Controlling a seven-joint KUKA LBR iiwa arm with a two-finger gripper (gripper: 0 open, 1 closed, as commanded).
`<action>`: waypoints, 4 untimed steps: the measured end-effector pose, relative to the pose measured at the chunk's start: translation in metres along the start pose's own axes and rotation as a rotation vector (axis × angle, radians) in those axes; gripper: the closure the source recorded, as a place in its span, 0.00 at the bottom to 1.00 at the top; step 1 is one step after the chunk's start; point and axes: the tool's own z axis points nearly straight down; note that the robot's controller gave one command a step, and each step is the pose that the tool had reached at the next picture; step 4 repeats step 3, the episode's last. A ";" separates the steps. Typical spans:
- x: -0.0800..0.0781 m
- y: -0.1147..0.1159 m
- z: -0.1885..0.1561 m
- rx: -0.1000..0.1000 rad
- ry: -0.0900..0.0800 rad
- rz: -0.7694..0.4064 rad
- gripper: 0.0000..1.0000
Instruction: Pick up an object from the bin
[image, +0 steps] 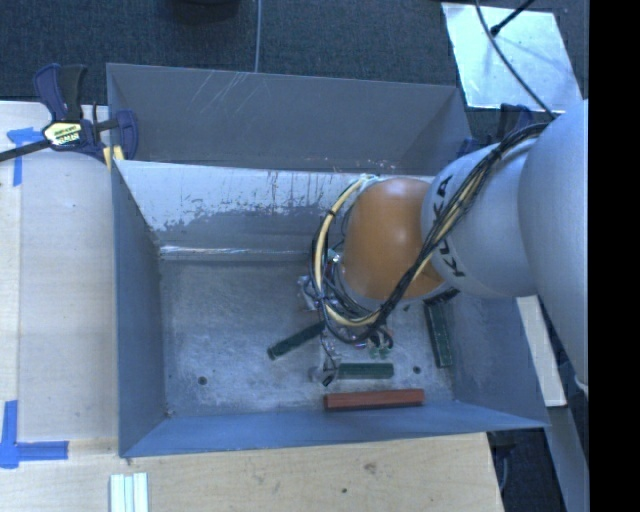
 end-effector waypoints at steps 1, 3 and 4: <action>-0.001 0.001 -0.001 -0.001 -0.005 -0.001 1.00; 0.021 -0.029 -0.175 0.002 -0.005 -0.290 1.00; 0.021 -0.029 -0.175 0.002 -0.005 -0.290 1.00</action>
Offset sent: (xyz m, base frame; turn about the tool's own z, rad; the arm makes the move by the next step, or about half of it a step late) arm 0.0000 0.0000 0.0000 0.0000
